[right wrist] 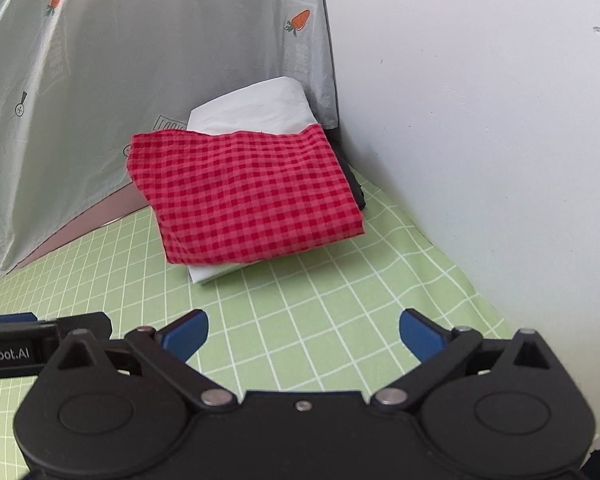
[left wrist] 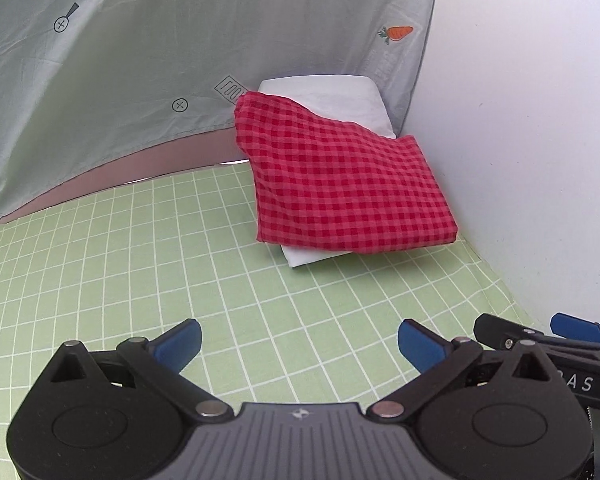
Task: Fold clothes
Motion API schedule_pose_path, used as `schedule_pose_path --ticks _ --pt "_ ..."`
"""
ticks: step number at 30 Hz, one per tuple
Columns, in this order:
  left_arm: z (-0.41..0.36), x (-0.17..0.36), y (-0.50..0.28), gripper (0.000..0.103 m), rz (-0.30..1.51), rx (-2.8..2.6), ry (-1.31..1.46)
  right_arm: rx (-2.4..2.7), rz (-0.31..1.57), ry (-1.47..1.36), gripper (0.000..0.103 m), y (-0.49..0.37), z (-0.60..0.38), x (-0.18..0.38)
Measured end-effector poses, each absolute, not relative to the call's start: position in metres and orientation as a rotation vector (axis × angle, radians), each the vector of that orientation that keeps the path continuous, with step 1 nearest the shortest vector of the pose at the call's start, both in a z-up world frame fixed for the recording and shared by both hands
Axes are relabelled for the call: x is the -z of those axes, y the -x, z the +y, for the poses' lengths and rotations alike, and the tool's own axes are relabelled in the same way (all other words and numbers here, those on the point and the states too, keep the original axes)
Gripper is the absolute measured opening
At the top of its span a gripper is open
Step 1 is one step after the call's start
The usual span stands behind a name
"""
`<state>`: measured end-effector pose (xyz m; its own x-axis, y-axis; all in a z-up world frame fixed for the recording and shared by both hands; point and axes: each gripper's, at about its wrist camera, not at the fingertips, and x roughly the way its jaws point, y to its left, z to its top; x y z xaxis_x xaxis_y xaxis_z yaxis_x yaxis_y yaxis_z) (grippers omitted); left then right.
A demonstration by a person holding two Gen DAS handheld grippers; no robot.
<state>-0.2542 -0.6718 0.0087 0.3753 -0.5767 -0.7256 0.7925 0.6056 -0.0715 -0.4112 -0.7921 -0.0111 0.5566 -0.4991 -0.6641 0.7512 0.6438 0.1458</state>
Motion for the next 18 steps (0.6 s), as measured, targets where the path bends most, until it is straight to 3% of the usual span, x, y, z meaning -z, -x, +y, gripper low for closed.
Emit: schedule_pose_path --ticks 18 --pt "-0.650 -0.019 0.263 0.103 0.750 0.884 -0.296 0.779 0.608 -0.396 0.103 0.422 -0.770 0.000"
